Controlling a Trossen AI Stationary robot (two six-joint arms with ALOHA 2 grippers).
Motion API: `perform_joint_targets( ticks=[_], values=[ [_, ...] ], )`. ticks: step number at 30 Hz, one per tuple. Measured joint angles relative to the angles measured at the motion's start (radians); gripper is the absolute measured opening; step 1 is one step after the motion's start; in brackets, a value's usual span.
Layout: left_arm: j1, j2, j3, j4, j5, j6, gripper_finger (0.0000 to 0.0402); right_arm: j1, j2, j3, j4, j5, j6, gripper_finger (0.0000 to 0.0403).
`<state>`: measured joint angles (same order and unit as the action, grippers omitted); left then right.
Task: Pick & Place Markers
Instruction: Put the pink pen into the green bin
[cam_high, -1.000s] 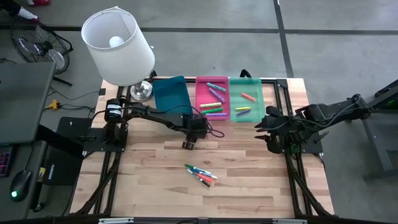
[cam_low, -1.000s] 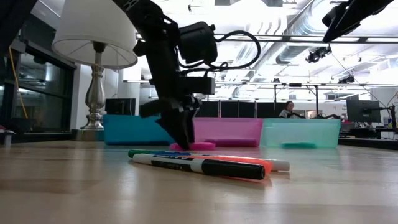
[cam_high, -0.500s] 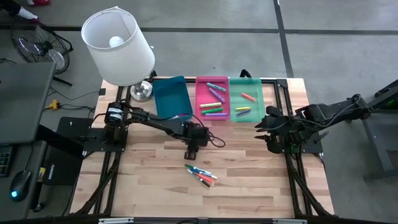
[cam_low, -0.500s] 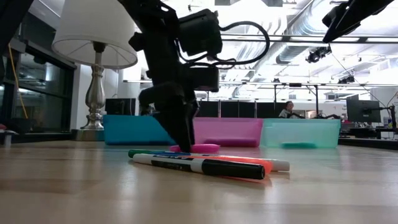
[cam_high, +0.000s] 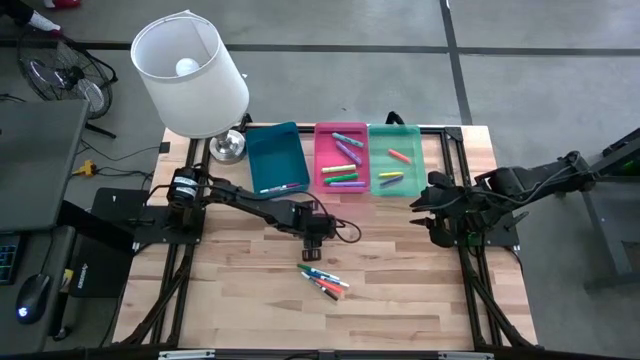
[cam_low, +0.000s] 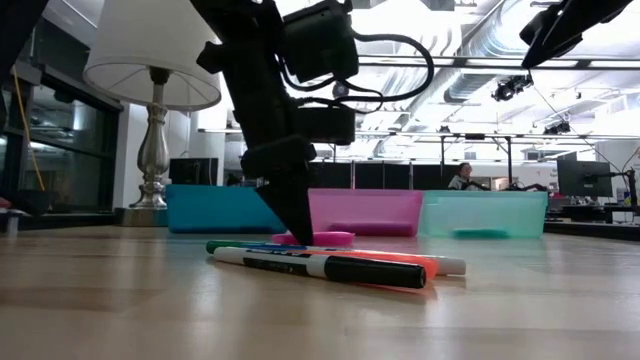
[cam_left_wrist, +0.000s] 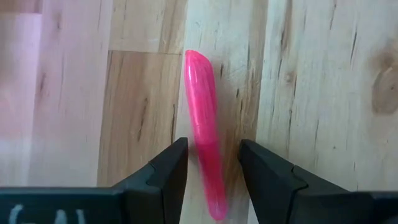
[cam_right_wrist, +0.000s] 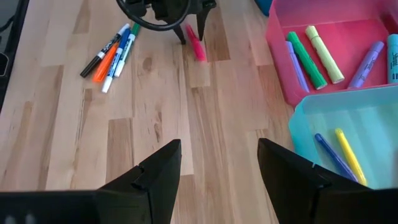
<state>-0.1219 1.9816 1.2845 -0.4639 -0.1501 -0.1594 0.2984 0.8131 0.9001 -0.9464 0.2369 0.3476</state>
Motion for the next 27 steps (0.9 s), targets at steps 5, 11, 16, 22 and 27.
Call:
perform_joint_targets(
  ticks=[5, 11, 16, 22, 27],
  values=[
    [0.002, 0.036, 0.000, 0.008, 0.000, -0.032, 0.0149, 0.057, 0.023, 0.000, 0.001, 0.060, 0.020, 0.0201],
    [0.005, 0.060, 0.002, -0.006, 0.039, -0.055, 0.0149, 0.135, 0.109, 0.000, 0.040, 0.101, 0.051, 0.0201],
    [0.005, 0.062, 0.001, -0.017, 0.040, -0.056, 0.0149, 0.190, 0.204, 0.000, 0.065, 0.165, 0.055, 0.0201],
    [0.005, 0.062, 0.001, -0.020, 0.047, -0.056, 0.0139, 0.241, 0.274, 0.000, 0.077, 0.300, 0.065, 0.0201],
    [0.005, 0.062, 0.000, -0.014, 0.056, -0.056, 0.0098, 0.282, 0.294, -0.010, 0.093, 0.379, 0.121, 0.0201]
  ],
)
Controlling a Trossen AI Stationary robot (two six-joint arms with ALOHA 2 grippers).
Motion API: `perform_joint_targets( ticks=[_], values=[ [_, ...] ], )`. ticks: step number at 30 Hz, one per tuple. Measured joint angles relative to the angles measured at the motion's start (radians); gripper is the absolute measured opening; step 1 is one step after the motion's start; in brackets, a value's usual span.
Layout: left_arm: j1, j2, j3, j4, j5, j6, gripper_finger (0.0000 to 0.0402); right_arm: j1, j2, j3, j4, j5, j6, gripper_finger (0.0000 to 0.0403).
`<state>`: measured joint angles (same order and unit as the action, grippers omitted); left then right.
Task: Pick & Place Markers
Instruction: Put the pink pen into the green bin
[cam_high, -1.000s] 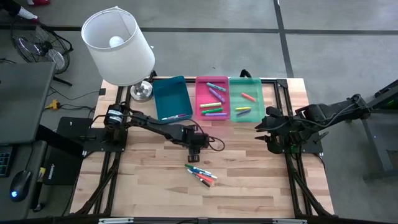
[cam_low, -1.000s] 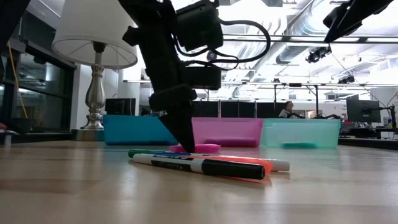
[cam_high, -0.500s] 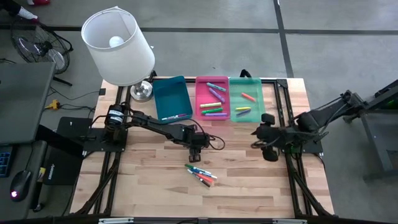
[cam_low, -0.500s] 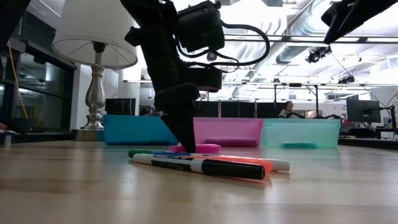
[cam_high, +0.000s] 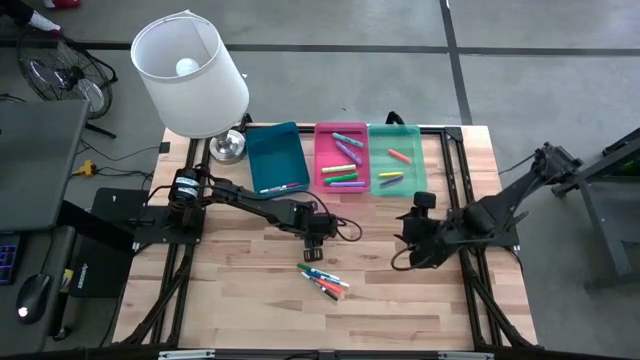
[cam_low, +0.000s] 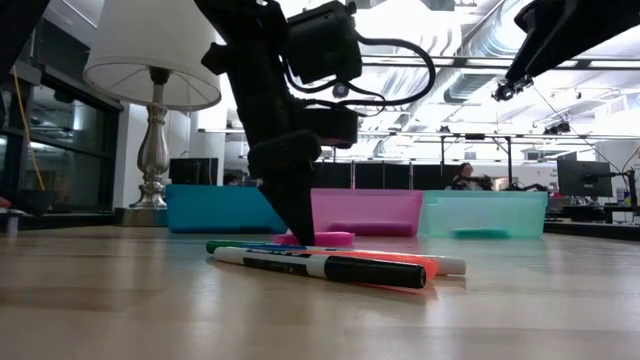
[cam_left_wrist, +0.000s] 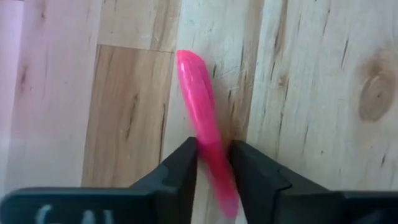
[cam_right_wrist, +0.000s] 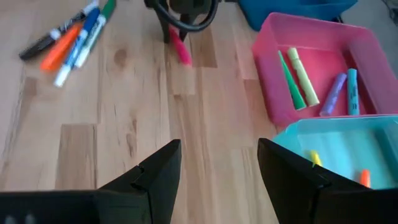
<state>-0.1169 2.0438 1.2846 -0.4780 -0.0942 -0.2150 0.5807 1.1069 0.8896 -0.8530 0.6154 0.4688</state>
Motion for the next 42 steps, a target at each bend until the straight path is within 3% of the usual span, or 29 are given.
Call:
perform_joint_targets(
  ticks=[7, 14, 20, 34, 42],
  values=[
    [-0.001, 0.000, 0.000, 0.002, 0.010, 0.006, 0.0027, 0.047, -0.002, -0.240, 0.297, 0.019, 0.100, 0.0201],
    [-0.001, 0.000, -0.002, 0.011, 0.021, 0.046, 0.0026, 0.077, -0.002, -0.534, 0.868, 0.031, 0.128, 0.0201],
    [-0.002, -0.003, -0.002, 0.094, -0.001, 0.083, 0.0026, 0.077, -0.002, -0.694, 1.180, 0.059, 0.108, 0.0201],
    [-0.001, 0.007, 0.254, 0.266, -0.121, 0.210, 0.0026, 0.076, -0.002, -0.815, 1.412, 0.160, 0.064, 0.0201],
    [-0.001, 0.006, 0.398, 0.267, -0.118, 0.269, 0.0025, 0.074, -0.001, -0.814, 1.668, 0.194, -0.179, 0.0201]
  ],
)
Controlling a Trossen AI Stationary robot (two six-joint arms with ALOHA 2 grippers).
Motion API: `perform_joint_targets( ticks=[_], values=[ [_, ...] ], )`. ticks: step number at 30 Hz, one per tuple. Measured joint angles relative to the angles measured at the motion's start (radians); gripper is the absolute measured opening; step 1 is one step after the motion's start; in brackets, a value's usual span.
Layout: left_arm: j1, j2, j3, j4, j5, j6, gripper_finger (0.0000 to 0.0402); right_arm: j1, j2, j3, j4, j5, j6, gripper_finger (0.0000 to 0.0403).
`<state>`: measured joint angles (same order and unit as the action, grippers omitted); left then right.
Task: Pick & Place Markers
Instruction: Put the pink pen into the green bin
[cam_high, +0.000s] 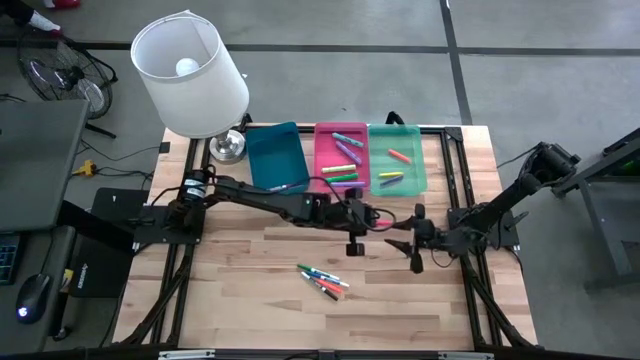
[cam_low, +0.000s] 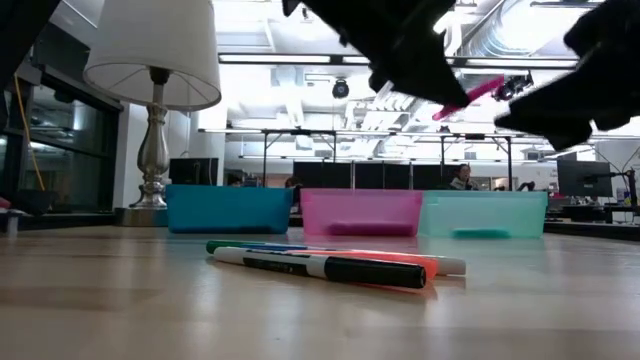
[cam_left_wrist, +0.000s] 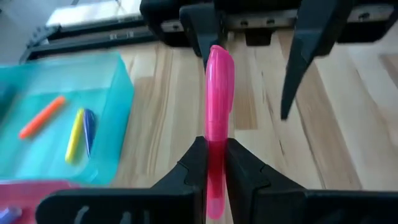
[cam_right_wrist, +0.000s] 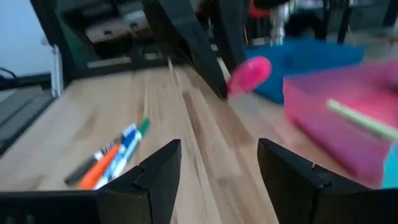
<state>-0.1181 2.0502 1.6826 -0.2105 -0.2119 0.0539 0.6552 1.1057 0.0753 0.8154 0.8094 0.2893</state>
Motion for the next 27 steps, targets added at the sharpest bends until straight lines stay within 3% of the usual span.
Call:
perform_joint_targets(
  ticks=[8, 17, 27],
  values=[
    [0.000, -0.003, 0.009, 0.006, 0.000, 0.002, 0.0025, 0.000, 0.000, 0.000, 0.186, 0.004, -0.202, 0.0201],
    [0.000, -0.004, 0.010, 0.044, 0.042, 0.002, 0.0025, -0.041, 0.000, 0.001, 0.211, 0.002, -0.228, 0.0201],
    [0.000, -0.004, 0.010, 0.044, 0.048, 0.002, 0.0025, -0.118, 0.000, 0.001, 0.258, -0.134, -0.249, 0.0180]
  ],
)
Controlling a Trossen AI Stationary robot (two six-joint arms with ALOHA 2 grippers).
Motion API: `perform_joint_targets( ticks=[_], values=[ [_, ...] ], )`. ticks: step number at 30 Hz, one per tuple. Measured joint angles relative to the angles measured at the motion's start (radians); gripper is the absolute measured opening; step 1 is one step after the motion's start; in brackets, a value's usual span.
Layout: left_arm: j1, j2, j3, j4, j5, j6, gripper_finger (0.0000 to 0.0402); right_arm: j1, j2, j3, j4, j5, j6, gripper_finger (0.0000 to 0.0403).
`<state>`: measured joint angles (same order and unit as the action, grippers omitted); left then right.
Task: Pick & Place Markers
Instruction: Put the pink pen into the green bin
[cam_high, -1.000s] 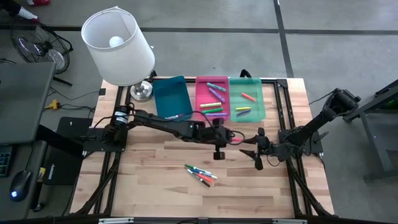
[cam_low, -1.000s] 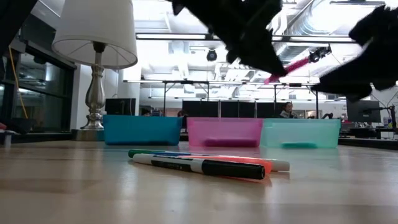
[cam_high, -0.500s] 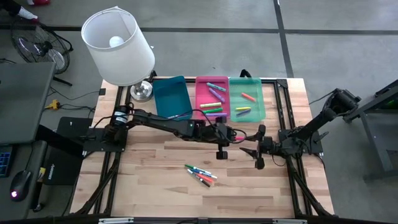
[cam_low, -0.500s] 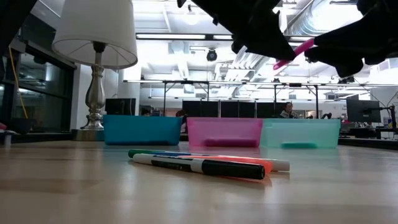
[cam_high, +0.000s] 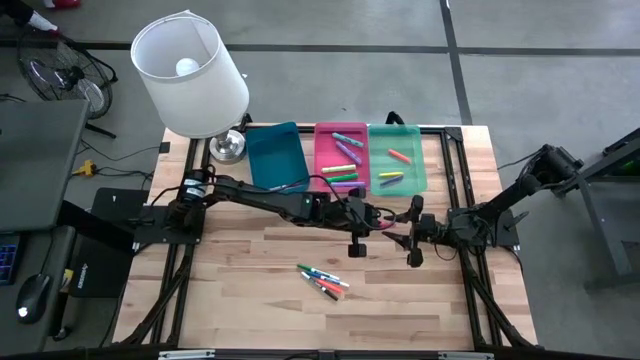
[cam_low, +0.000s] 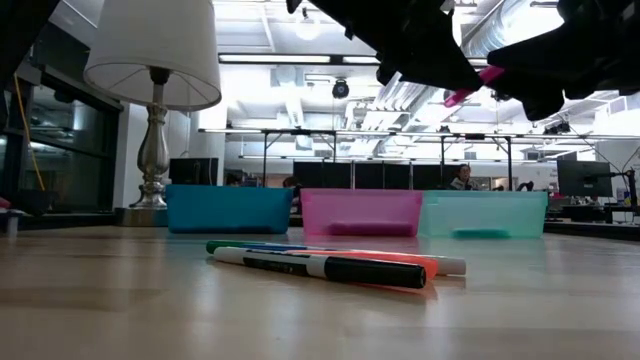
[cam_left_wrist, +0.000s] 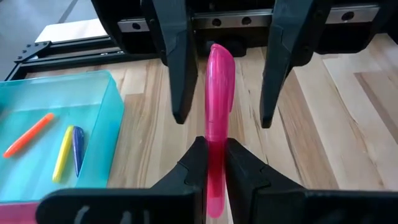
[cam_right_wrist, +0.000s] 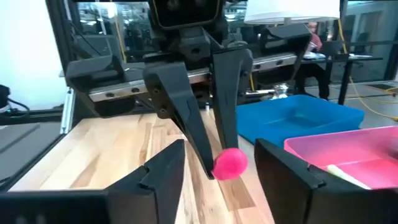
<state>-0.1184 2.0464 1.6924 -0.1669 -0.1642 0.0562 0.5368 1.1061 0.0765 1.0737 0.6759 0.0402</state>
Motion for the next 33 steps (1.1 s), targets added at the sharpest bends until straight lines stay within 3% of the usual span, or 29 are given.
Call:
perform_joint_targets(
  ticks=[11, 16, 21, 25, 33],
  values=[
    [0.000, 0.000, 0.000, -0.001, -0.003, -0.001, 0.0025, -0.007, 0.000, 0.000, -0.002, -0.010, -0.022, 0.0040],
    [0.000, 0.000, 0.000, -0.002, -0.002, 0.000, 0.0034, -0.007, 0.000, 0.000, -0.001, -0.013, -0.038, 0.0040],
    [0.000, 0.000, 0.002, -0.034, -0.016, 0.035, 0.0102, -0.006, 0.000, 0.001, -0.001, 0.000, -0.042, 0.0040],
    [0.000, 0.000, 0.002, -0.075, -0.074, 0.053, 0.0134, -0.006, 0.000, 0.001, -0.001, 0.034, -0.045, 0.0040],
    [0.000, -0.029, 0.005, -0.354, -0.191, 0.012, 0.0141, -0.022, -0.002, 0.001, -0.001, 0.165, -0.066, 0.0040]
  ],
)
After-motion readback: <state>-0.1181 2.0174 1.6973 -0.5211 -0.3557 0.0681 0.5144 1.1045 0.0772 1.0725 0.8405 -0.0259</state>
